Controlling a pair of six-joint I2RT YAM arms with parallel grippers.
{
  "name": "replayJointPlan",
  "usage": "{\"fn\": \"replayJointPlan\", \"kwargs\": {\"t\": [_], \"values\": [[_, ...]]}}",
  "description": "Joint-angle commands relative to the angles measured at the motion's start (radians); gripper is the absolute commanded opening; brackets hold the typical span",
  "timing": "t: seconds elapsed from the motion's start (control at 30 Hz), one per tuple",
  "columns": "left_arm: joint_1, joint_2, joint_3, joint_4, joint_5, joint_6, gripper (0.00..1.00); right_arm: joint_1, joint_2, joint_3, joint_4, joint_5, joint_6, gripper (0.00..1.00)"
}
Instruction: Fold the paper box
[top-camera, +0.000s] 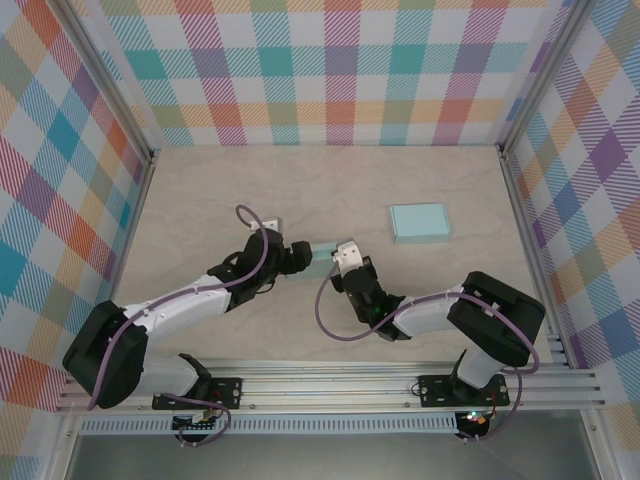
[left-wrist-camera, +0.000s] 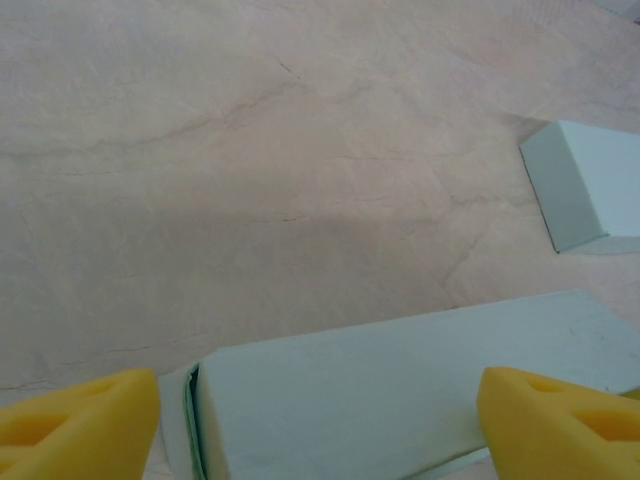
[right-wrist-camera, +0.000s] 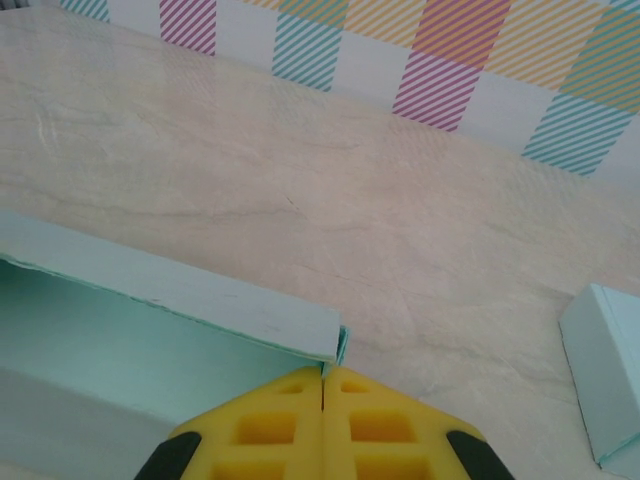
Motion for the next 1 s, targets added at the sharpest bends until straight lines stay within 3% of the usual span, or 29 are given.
{"fn": "replayJointPlan", "kwargs": {"t": [0.0,0.2,0.37,0.6,0.77,0.97], "values": [[0.011,0.036,-0.021,-0.007,-0.017,0.0,0.78,0.012,0.019,0.016,-0.074,-0.025,0.008,0.06],[0.01,0.097,-0.059,0.039,-0.018,-0.022,0.69,0.02,-0.02,0.016,-0.134,-0.02,0.036,0.26],[0.01,0.12,-0.087,0.081,-0.015,-0.036,0.62,0.028,-0.144,0.027,-0.29,-0.027,0.094,0.44],[-0.006,0.119,-0.173,0.198,-0.031,-0.065,0.54,0.024,-0.373,0.076,-0.591,-0.056,0.305,0.55],[-0.025,0.131,-0.188,0.209,-0.07,-0.066,0.52,-0.017,-0.403,0.225,-0.924,-0.07,0.53,0.62],[-0.032,0.139,-0.204,0.227,-0.095,-0.07,0.46,-0.103,-0.372,0.324,-1.05,-0.293,0.652,0.74]]}}
